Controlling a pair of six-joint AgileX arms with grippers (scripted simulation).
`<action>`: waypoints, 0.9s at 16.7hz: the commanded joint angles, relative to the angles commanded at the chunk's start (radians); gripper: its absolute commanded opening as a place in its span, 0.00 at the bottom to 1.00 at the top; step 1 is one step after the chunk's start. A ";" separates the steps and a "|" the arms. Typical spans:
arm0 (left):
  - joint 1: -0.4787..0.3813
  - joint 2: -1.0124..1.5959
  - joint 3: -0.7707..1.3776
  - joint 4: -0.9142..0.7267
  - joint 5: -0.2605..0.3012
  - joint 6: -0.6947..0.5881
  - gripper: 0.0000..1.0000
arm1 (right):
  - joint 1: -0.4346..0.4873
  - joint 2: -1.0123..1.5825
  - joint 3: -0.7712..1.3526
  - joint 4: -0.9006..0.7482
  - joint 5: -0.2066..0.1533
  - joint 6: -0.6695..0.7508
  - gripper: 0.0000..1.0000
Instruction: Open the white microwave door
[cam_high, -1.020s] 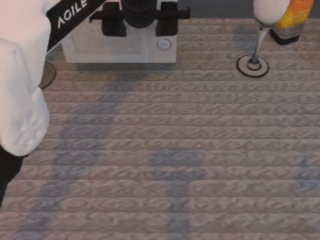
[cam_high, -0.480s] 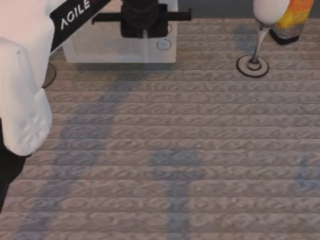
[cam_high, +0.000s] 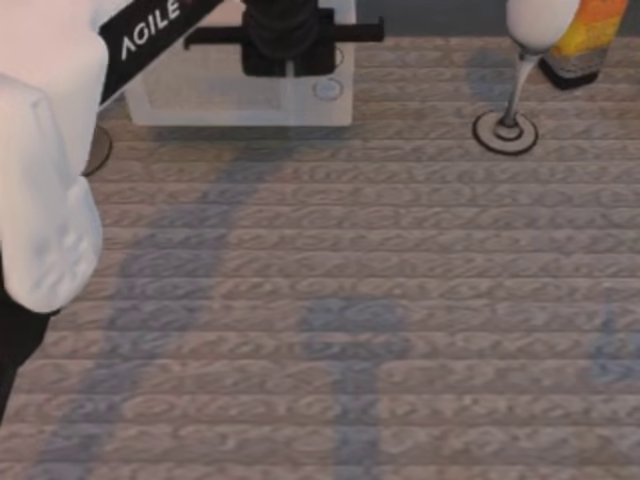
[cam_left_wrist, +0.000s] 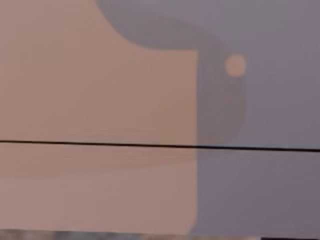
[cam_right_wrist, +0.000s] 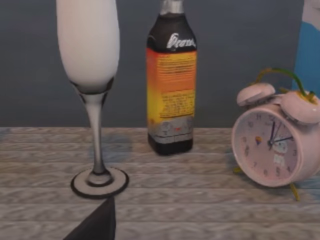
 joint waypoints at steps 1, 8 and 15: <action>0.000 -0.017 -0.024 0.013 -0.004 -0.002 0.00 | 0.000 0.000 0.000 0.000 0.000 0.000 1.00; -0.007 -0.123 -0.197 0.095 -0.022 -0.017 0.00 | 0.000 0.000 0.000 0.000 0.000 0.000 1.00; -0.007 -0.123 -0.197 0.095 -0.022 -0.017 0.00 | 0.000 0.000 0.000 0.000 0.000 0.000 1.00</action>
